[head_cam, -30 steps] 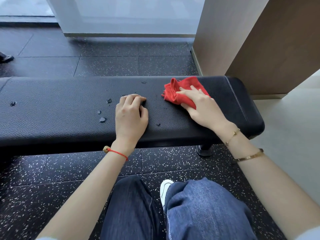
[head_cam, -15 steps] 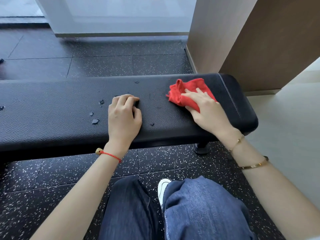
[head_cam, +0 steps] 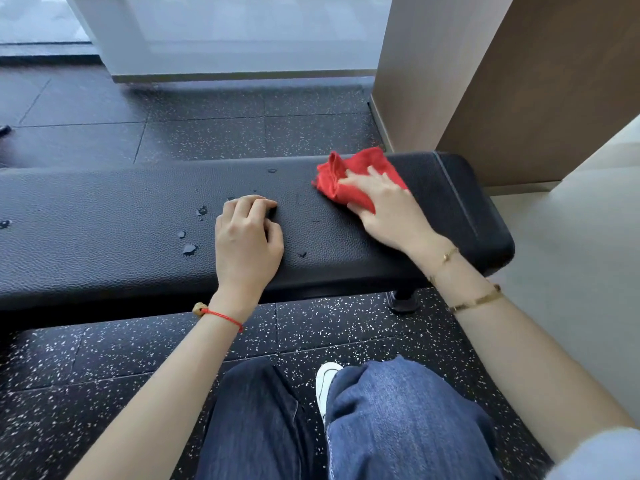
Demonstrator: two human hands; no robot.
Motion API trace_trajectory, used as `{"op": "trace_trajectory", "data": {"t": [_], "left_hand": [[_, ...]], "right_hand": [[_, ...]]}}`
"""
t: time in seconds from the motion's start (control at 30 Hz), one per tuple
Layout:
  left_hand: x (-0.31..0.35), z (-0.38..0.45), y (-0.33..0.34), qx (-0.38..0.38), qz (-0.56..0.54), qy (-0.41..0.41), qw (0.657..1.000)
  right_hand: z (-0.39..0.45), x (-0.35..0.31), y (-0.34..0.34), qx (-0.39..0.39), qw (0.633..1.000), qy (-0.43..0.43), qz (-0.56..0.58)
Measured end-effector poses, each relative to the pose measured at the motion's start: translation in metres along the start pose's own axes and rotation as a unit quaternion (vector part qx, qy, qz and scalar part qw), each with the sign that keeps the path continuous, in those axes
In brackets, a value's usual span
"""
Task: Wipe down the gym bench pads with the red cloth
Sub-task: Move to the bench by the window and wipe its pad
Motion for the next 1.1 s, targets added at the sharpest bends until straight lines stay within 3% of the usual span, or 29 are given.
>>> {"op": "trace_trajectory", "data": {"t": [0.13, 0.27, 0.33, 0.6, 0.8, 0.93, 1.1], "left_hand": [[-0.001, -0.002, -0.001, 0.001, -0.008, 0.008, 1.0], [0.0, -0.003, -0.002, 0.0, -0.005, 0.005, 1.0], [0.001, -0.002, -0.002, 0.002, -0.004, 0.005, 1.0], [-0.003, -0.003, -0.001, 0.001, -0.005, 0.009, 1.0], [0.001, -0.001, -0.012, -0.015, -0.02, 0.029, 0.999], [-0.011, -0.005, -0.041, 0.043, -0.021, 0.047, 0.998], [-0.065, 0.0, -0.077, 0.109, 0.027, 0.012, 0.994]], "right_hand": [[-0.037, 0.026, -0.019, 0.007, 1.0, -0.012, 0.002], [-0.035, 0.074, -0.049, 0.096, 0.985, 0.133, -0.056], [-0.034, 0.075, -0.051, 0.107, 0.978, 0.164, -0.068], [-0.115, 0.011, -0.026, 0.048, 0.999, -0.004, 0.004], [-0.064, -0.001, -0.02, 0.054, 0.997, 0.048, 0.0], [-0.021, -0.041, 0.006, 0.026, 0.999, 0.029, 0.0], [-0.049, -0.085, 0.029, -0.018, 0.995, -0.094, 0.038]]}}
Point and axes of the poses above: each hand's wrist, its own z-axis towards the middle knuckle, its own y-axis out of the palm, x = y × z, the point moved 3 cm from there along z, towards the middle knuckle, and after that the axes turned 8 degrees about x, right-handed, at the moved point
